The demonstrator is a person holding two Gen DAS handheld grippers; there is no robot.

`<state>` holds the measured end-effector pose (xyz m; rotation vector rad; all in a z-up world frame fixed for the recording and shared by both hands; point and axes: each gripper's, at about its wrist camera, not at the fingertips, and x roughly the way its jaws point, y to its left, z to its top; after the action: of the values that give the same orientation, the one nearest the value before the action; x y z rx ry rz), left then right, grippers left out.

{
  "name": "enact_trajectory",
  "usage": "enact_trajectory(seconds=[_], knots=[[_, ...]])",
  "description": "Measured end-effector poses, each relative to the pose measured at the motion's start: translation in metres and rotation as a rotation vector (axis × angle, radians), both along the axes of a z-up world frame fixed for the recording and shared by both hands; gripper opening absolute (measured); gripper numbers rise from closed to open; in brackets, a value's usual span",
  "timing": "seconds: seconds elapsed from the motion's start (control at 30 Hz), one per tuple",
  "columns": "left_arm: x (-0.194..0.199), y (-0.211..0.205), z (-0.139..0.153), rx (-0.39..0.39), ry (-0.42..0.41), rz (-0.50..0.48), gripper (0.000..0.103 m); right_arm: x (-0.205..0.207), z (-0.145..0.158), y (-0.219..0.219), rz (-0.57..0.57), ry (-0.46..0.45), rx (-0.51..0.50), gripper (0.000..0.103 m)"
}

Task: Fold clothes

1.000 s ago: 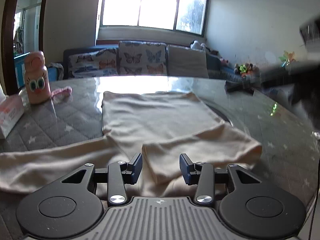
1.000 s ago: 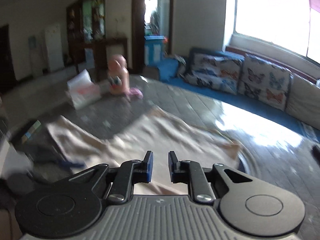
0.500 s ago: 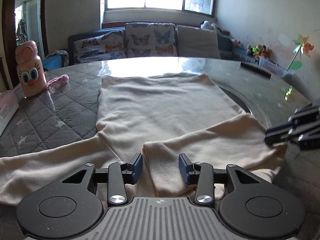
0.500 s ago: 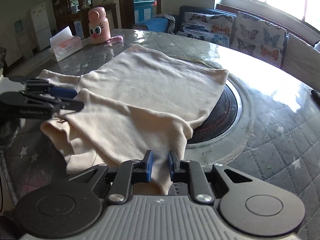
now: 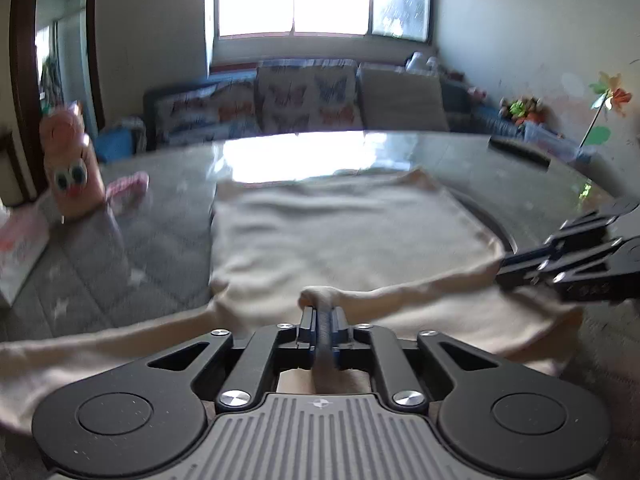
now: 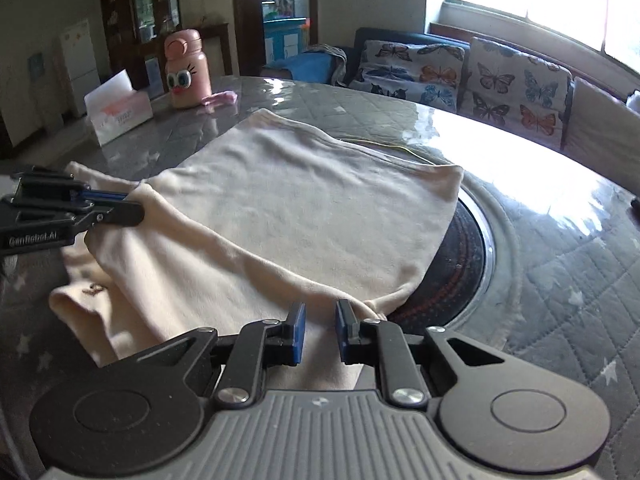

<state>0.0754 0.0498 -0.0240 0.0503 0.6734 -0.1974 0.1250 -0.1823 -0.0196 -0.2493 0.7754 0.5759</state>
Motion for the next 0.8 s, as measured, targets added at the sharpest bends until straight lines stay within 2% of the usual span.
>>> enact_trajectory(seconds=[0.07,0.13,0.2,0.4,0.67,0.8], knots=[[-0.004,0.007,-0.003,0.000,0.001,0.009,0.014,-0.003,0.004,0.004,0.011,-0.014,-0.011,0.016],[-0.009,0.014,-0.005,0.001,0.002,0.017,0.025,-0.004,0.007,0.009,0.028,-0.021,-0.019,0.017],[-0.015,0.024,-0.003,-0.001,-0.006,0.037,0.031,-0.005,0.007,0.017,0.049,-0.017,-0.030,0.017],[-0.034,0.066,0.003,-0.029,-0.019,0.156,0.034,-0.014,0.005,0.051,0.137,0.006,-0.036,0.017],[-0.055,0.134,0.000,-0.049,0.011,0.394,0.035,-0.029,0.002,0.112,0.289,-0.001,-0.049,0.017],[-0.063,0.160,-0.001,-0.061,0.016,0.493,0.035,-0.025,0.004,0.128,0.315,-0.008,-0.047,0.017]])
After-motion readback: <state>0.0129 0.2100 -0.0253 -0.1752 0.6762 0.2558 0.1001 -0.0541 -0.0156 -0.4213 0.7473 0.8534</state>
